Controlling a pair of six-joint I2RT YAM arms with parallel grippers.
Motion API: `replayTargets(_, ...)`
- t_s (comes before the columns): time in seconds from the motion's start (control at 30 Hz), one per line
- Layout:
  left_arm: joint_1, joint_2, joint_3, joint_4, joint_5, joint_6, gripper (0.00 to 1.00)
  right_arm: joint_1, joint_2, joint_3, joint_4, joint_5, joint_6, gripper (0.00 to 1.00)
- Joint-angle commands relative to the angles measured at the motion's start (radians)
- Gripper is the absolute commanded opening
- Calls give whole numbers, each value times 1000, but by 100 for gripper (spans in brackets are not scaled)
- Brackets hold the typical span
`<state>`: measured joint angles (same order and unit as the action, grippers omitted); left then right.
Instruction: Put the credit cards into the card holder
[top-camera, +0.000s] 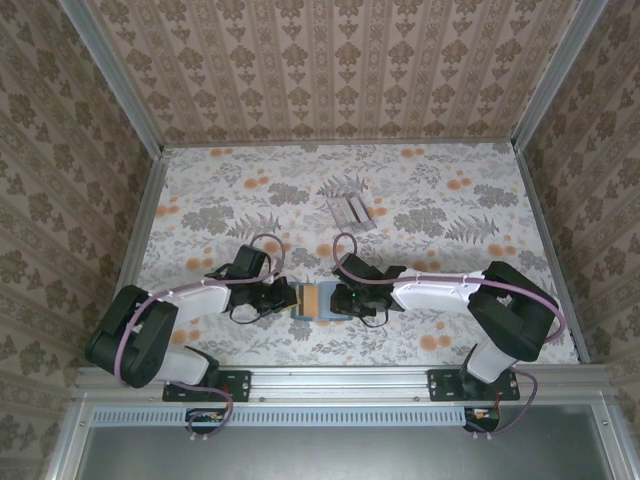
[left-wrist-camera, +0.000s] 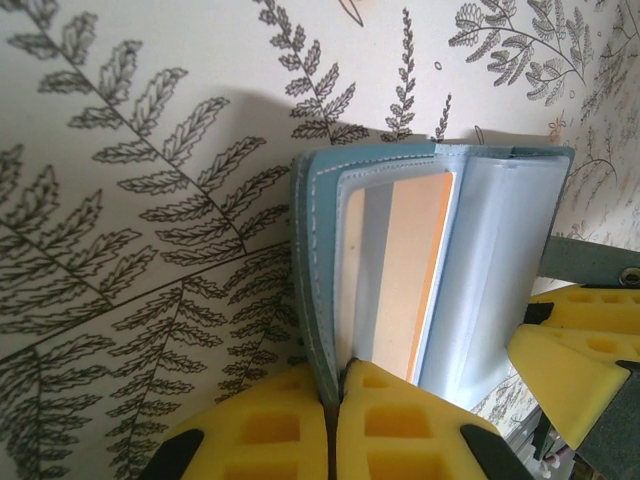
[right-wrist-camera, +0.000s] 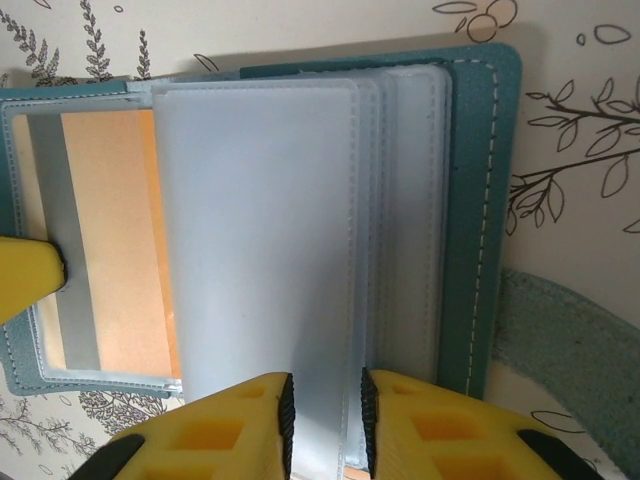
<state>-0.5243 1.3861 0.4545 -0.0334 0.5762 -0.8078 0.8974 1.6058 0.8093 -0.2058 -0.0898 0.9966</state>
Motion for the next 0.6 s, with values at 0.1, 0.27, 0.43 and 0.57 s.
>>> replayTargets(0.1,-11,30,-1,-25,-24,9,7,7,7,32,-1,-11,-10,25)
replayTargets(0.27,-11,34,2,-24,-23,9,7,6,2,36,-3,-10,-16,19)
replayTargets(0.43,-11,43,4,-19,-19,10,7,6,-6,33,18,-20,-20,23)
replayTargets(0.57,-13,45,9,-16,-15,7,7,7,-28,15,79,-44,-25,27)
